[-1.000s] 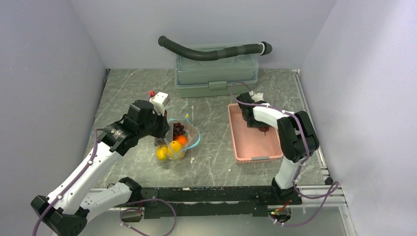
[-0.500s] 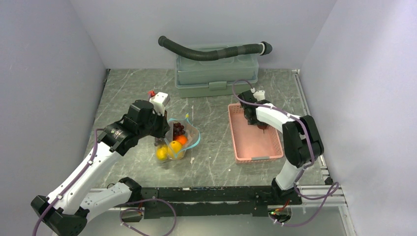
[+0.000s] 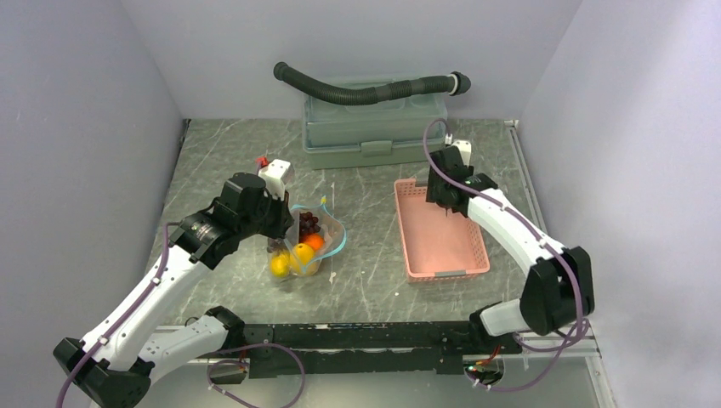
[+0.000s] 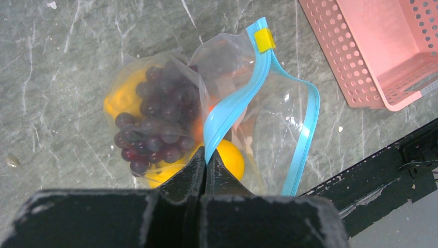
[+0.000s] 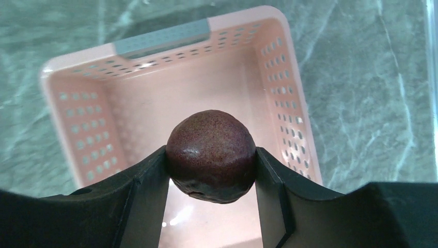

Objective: Place the food in the zip-top bag and seal the zipper
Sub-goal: Pick up the fake fruit from the bin, then place the fake fruit in the zipper food storage bag, then adjust the zipper food storage bag at the center of the board.

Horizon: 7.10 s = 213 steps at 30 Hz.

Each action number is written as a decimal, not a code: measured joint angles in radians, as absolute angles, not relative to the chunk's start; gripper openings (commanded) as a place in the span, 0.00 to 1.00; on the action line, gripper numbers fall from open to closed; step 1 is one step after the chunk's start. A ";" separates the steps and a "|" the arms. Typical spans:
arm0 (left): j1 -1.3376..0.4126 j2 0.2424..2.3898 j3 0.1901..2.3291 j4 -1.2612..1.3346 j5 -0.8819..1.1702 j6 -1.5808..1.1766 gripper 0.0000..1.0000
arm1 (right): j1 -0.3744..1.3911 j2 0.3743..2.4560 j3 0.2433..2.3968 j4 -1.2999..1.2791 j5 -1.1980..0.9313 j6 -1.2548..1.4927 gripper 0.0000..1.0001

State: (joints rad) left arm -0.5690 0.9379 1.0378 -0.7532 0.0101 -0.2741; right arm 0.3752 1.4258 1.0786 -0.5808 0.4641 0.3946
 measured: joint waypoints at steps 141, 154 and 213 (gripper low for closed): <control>-0.569 0.940 1.037 -0.768 0.010 -0.274 0.00 | 1.050 1.516 1.185 -0.464 0.261 0.730 0.00; -0.569 0.911 1.036 -0.765 0.011 -0.273 0.00 | 1.050 1.385 1.277 -0.505 0.261 0.659 0.00; -0.569 1.005 1.146 -0.853 0.404 -0.174 0.00 | 1.050 1.098 1.195 -0.585 0.251 0.350 0.58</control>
State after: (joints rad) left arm -0.5690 1.0050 1.1458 -0.8532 0.4042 -0.1741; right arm 1.0496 1.0977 1.1950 -0.5854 0.2512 0.3504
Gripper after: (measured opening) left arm 0.014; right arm 0.575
